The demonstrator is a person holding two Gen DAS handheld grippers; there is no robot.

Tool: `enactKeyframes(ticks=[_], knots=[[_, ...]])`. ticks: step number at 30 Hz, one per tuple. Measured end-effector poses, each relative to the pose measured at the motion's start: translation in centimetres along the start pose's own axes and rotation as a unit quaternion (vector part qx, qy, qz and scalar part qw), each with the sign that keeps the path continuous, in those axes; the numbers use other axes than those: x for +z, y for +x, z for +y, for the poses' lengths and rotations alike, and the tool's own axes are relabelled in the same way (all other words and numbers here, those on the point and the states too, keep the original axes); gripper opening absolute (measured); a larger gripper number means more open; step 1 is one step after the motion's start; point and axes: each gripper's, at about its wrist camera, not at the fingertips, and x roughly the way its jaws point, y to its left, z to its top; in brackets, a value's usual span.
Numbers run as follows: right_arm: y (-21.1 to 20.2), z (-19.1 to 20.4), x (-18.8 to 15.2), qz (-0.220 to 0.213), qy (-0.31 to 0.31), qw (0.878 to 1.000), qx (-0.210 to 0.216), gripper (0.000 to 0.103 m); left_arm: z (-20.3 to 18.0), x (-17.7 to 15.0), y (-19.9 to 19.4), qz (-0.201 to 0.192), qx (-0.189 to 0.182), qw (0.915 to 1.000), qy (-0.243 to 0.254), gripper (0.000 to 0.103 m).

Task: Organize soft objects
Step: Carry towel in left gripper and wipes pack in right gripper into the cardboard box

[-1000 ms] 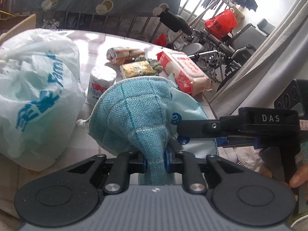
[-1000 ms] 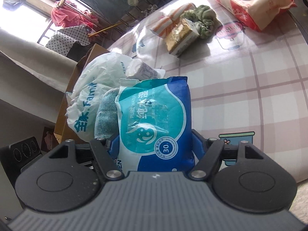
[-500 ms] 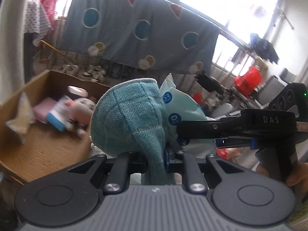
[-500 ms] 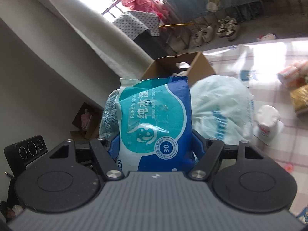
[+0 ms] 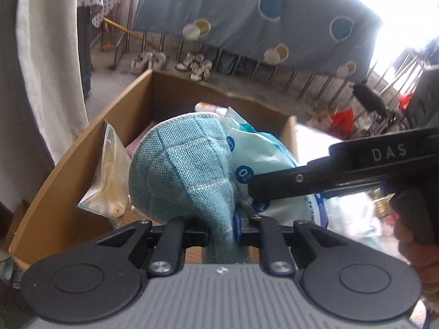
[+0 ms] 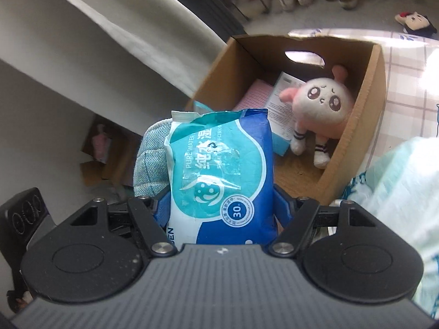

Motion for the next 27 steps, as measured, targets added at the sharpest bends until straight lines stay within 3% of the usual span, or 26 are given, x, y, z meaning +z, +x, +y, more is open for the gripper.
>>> enactKeyframes(ticks=[7,14,21,27], knots=[[7.4,0.1,2.7,0.051,0.0,0.995,-0.082,0.071,3.8,1.6,5.4,0.076,0.018,0.9954,0.057,0.017],[13.1,-1.3,4.0,0.088,0.047,0.989,-0.108,0.071,5.6,1.6,8.8,0.141,0.032,0.9847,0.097,0.017],[15.5,-2.3,3.1,0.116,0.098,0.981,-0.119,0.074,6.7,2.1,9.8,0.164,0.033,0.9813,0.095,0.022],[16.0,-3.4,3.0,0.125,0.123,0.978,-0.113,0.079,7.3,2.5,8.7,0.154,0.032,0.9847,0.075,0.037]])
